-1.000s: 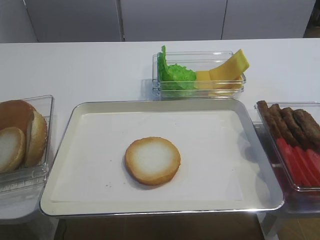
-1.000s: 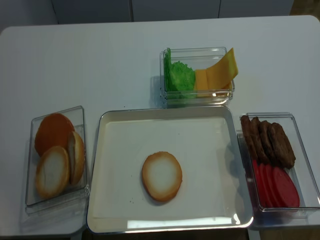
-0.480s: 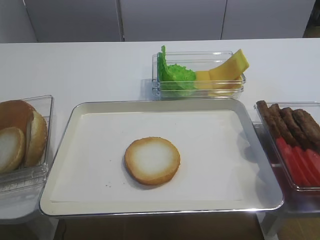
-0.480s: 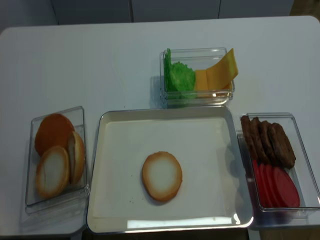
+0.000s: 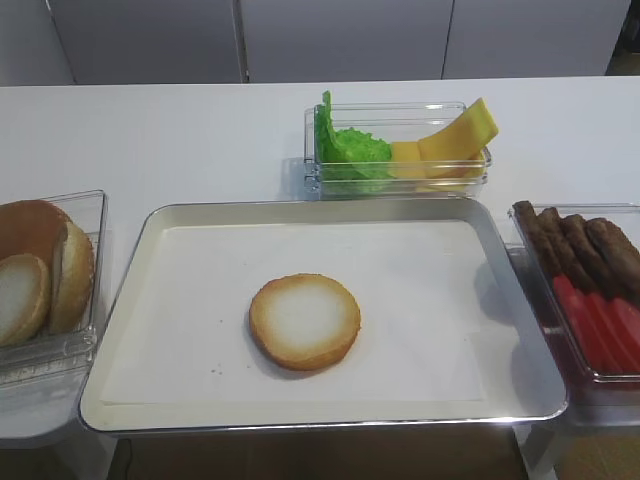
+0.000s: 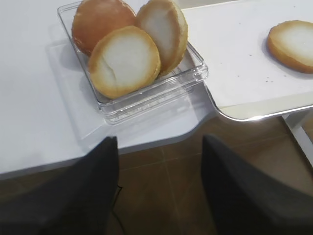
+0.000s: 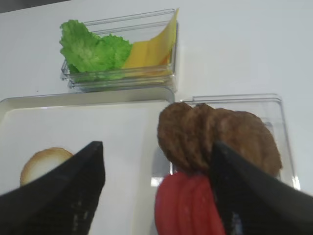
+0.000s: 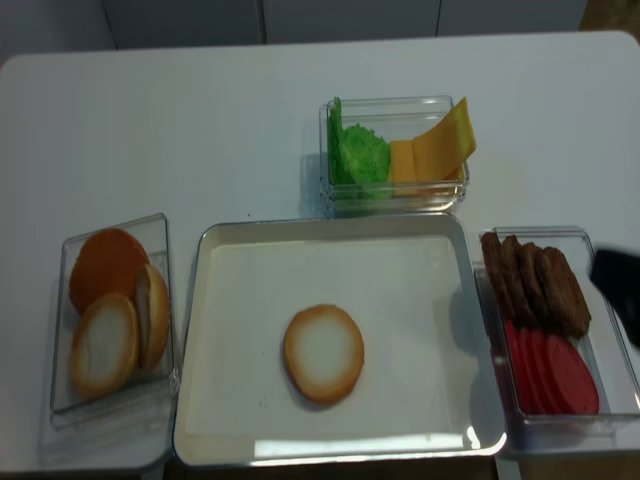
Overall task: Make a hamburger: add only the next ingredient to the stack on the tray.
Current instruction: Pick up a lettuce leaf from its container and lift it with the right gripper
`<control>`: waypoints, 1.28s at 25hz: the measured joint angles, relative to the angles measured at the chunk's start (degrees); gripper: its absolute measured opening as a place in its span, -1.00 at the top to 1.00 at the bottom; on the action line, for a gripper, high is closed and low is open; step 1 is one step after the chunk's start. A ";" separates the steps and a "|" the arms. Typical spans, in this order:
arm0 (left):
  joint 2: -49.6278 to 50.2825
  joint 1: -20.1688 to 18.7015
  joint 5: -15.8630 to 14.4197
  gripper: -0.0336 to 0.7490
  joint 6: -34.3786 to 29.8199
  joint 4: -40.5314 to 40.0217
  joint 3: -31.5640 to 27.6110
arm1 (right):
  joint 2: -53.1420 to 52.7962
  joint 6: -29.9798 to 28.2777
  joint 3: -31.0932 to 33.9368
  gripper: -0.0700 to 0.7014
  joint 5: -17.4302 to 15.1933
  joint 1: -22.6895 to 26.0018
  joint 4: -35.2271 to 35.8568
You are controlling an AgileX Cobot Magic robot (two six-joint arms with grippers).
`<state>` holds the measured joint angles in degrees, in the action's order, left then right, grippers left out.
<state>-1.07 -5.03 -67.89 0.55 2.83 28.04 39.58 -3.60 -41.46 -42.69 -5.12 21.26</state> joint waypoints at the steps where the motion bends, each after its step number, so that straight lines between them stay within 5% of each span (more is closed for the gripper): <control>1: 0.00 0.00 0.00 -0.11 0.00 0.00 0.00 | 4.13 -1.49 -2.20 -0.52 0.53 0.00 1.80; 10: 0.00 0.00 0.00 -0.11 0.00 0.00 0.00 | 35.41 -10.12 -25.23 -0.36 -1.21 -0.43 14.28; 19: 0.00 0.00 0.00 -0.11 0.00 0.00 0.00 | 60.36 -12.11 -46.33 -0.35 -1.35 -9.76 16.60; 32: 0.00 0.00 0.00 -0.11 0.00 0.00 0.00 | 76.96 -12.79 -58.38 -0.35 -0.99 -13.17 18.72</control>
<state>-1.07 -5.03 -67.89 0.55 2.83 28.04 116.54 -16.40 -99.84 -43.68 -18.29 39.98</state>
